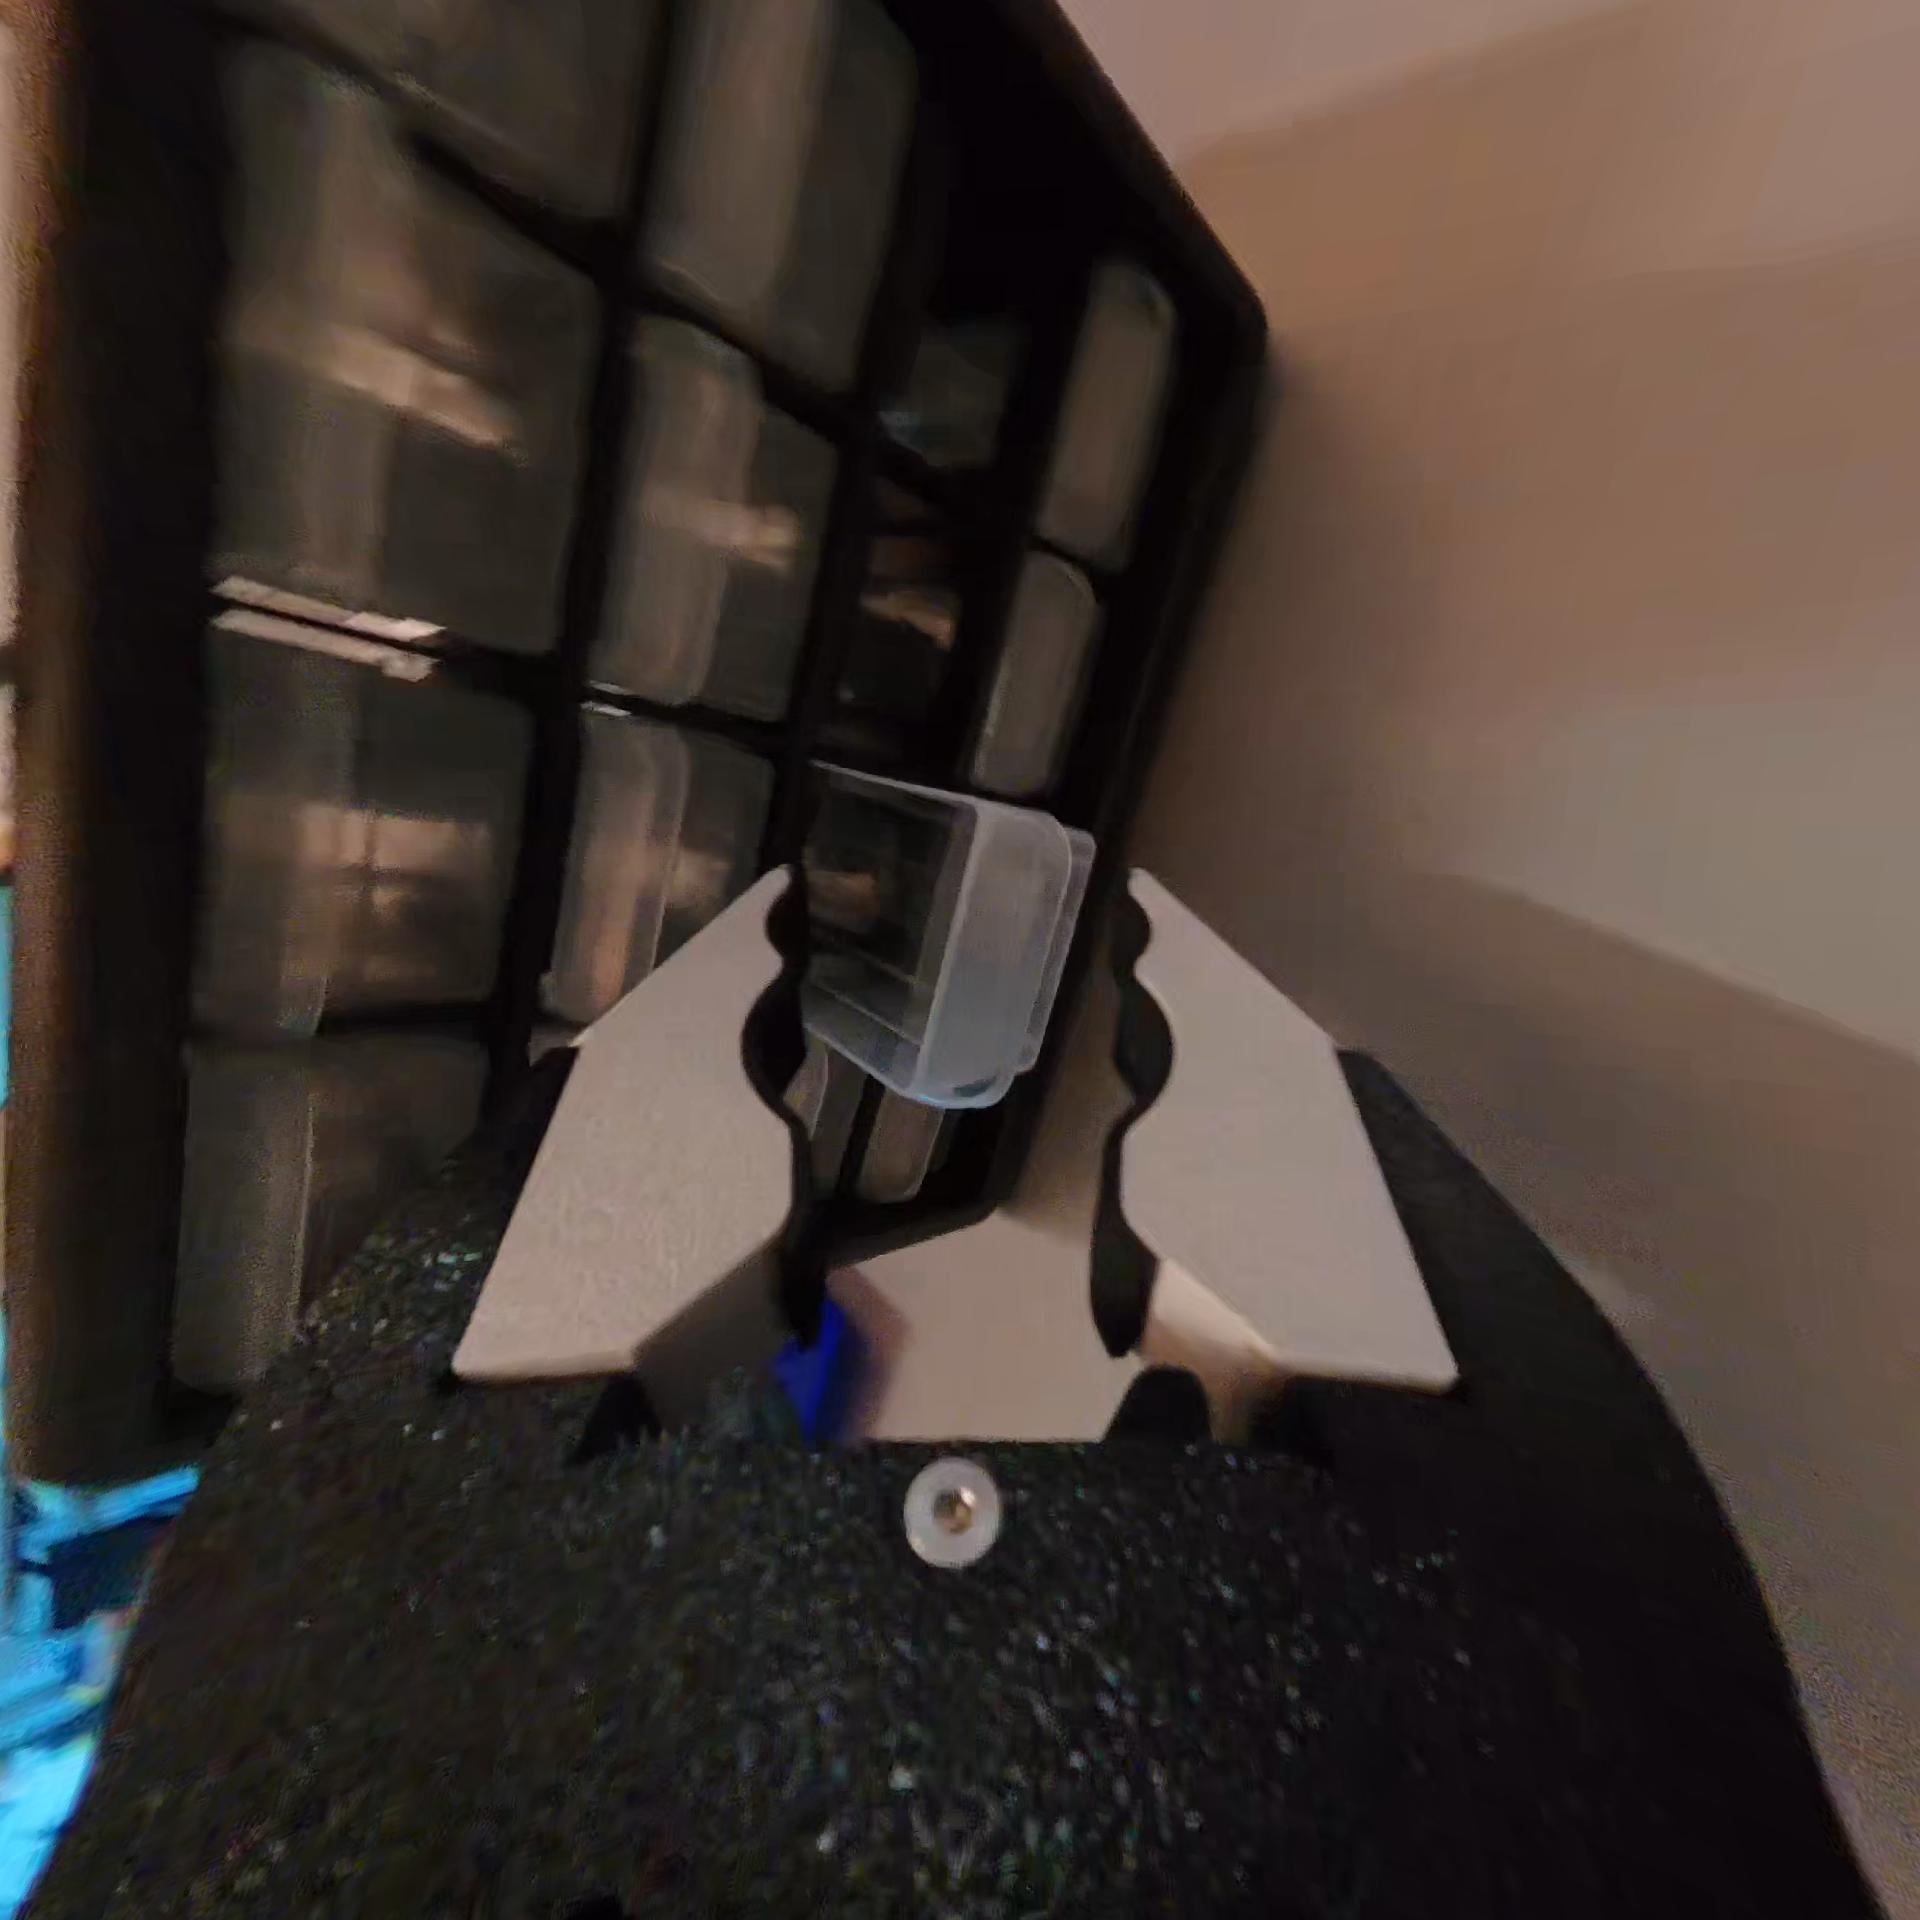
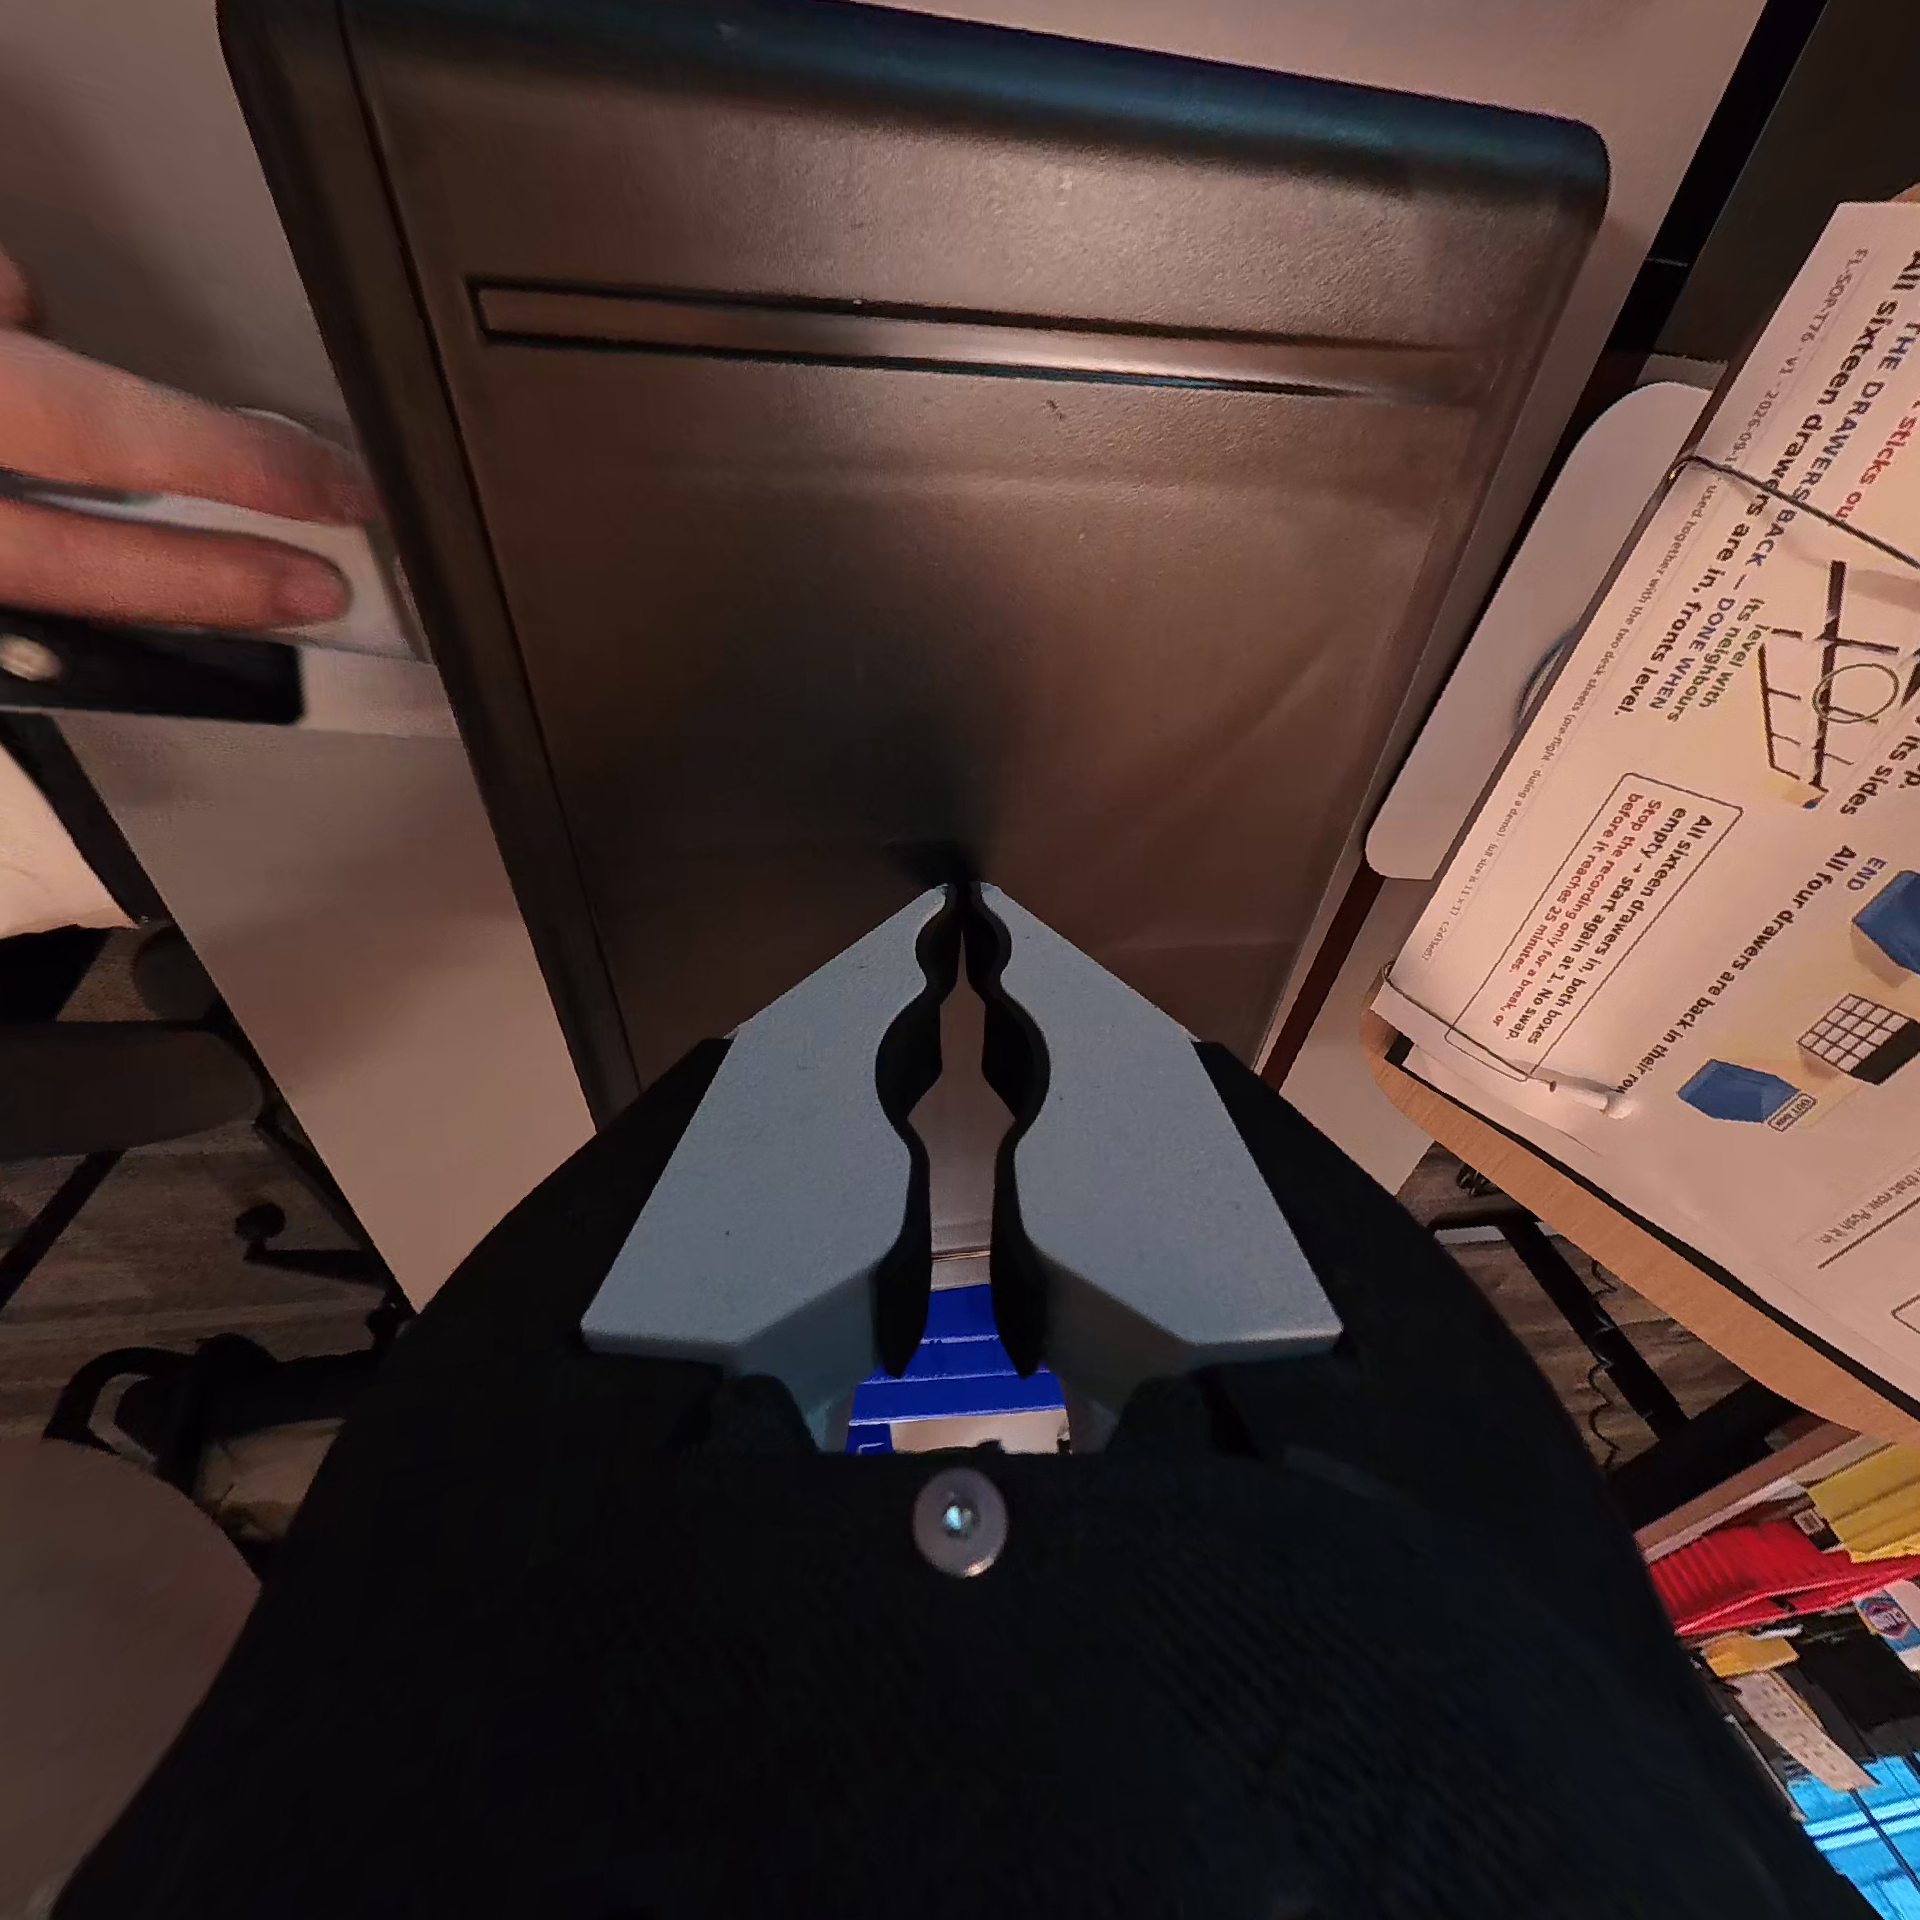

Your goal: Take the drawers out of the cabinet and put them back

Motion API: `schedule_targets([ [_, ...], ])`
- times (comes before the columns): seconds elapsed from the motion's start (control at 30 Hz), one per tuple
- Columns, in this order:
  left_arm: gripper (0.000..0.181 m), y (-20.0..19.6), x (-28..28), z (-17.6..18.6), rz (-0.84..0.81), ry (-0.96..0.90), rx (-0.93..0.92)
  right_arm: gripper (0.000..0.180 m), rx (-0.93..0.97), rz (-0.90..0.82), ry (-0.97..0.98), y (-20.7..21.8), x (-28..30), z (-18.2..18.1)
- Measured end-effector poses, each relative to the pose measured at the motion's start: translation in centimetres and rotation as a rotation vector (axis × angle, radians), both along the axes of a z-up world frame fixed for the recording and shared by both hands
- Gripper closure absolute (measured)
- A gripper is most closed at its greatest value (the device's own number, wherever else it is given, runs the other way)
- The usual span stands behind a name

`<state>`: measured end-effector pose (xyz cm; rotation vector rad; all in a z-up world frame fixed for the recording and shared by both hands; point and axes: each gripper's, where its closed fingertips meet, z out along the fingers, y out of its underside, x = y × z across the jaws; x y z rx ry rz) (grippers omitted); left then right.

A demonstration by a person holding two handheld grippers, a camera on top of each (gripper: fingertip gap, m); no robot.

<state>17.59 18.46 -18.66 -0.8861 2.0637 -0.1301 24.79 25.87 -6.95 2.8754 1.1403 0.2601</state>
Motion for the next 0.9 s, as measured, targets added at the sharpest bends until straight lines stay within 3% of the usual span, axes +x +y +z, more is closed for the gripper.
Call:
schedule_targets([
  [0.03,0.121,-0.3,0.1,0.5,0.036,-0.102,-0.047,0.180,0.002,0.001,-0.001,0.0,0.0,0.0],
  [0.17,0.145,-0.6,-1.1,1.1,0.260,-0.456,-0.348,0.180,0.005,0.001,0.002,0.0,0.0,0.0],
  [0.27,0.149,-1.0,-2.3,0.7,0.402,-0.638,-0.596,0.180,0.009,-0.001,0.003,0.0,0.0,0.0],
  [0.47,0.147,-2.4,-4.3,2.4,0.421,-0.859,-0.568,0.180,0.009,-0.003,-0.004,0.0,0.0,0.0],
  [0.7,0.159,-0.6,-5.6,-0.5,0.560,-0.777,-0.592,0.180,-0.010,-0.001,-0.029,0.0,0.0,0.0],
  [0.8,0.181,-1.0,-4.7,-1.3,0.557,-0.713,-0.629,0.180,-0.022,-0.002,-0.037,0.0,0.0,0.0],
  [0.9,0.181,-1.0,-3.7,-3.2,0.634,-0.593,-0.738,0.180,-0.028,-0.004,-0.041,0.0,0.0,0.0],
])
